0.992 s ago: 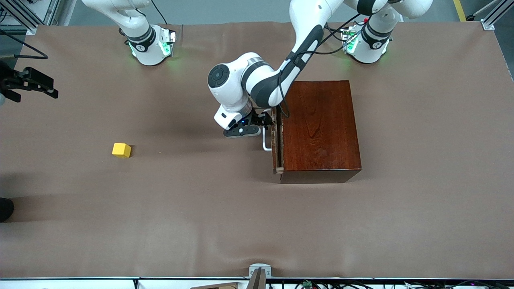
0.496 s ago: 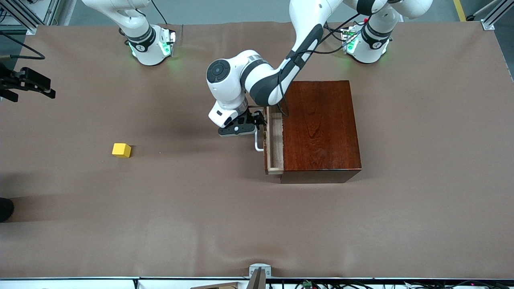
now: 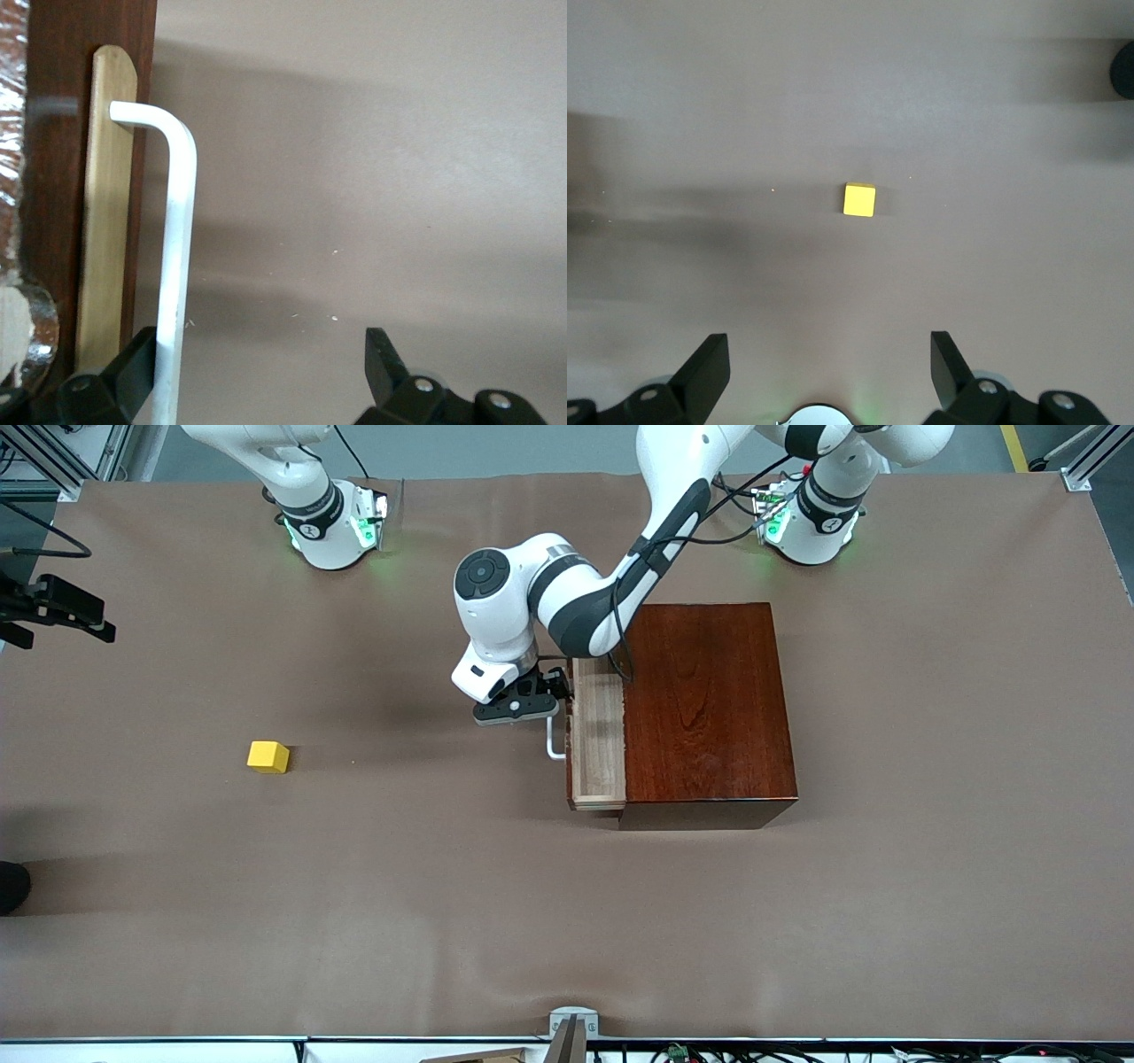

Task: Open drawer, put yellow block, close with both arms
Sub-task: 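Pull the drawer out of the box with the left gripper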

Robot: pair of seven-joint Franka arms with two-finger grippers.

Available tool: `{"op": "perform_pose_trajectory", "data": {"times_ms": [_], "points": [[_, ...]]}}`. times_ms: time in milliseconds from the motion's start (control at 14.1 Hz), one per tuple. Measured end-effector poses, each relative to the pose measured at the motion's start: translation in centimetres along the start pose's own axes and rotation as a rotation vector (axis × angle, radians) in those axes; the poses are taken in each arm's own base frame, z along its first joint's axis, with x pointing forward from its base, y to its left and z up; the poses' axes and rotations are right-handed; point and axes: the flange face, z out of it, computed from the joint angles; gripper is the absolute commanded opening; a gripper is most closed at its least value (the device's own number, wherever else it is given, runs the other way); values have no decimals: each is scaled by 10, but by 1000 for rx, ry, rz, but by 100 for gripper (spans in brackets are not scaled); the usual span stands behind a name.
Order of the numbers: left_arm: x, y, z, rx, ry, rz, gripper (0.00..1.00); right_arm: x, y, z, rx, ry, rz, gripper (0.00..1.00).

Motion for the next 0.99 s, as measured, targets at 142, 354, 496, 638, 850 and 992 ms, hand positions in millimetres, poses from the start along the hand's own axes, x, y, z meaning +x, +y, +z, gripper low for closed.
{"op": "perform_pose_trajectory", "data": {"times_ms": [142, 354, 496, 638, 850, 992], "points": [[0, 6, -4, -28, -2, -22, 100, 0, 0, 0, 0, -1, 1, 100], [-3, 17, -7, -61, 0, -36, 100, 0, 0, 0, 0, -2, 1, 100], [-4, 21, -8, -77, 3, -57, 100, -1, 0, 1, 1, -8, 1, 100], [-4, 24, -12, -109, 1, -99, 100, -1, 0, 1, 1, -10, 0, 100], [2, 29, -46, -172, 15, -139, 100, -1, 0, 2, 2, -12, 0, 100], [18, 14, -96, -168, 28, -166, 100, -1, 0, 2, 2, -13, 0, 100]]}}
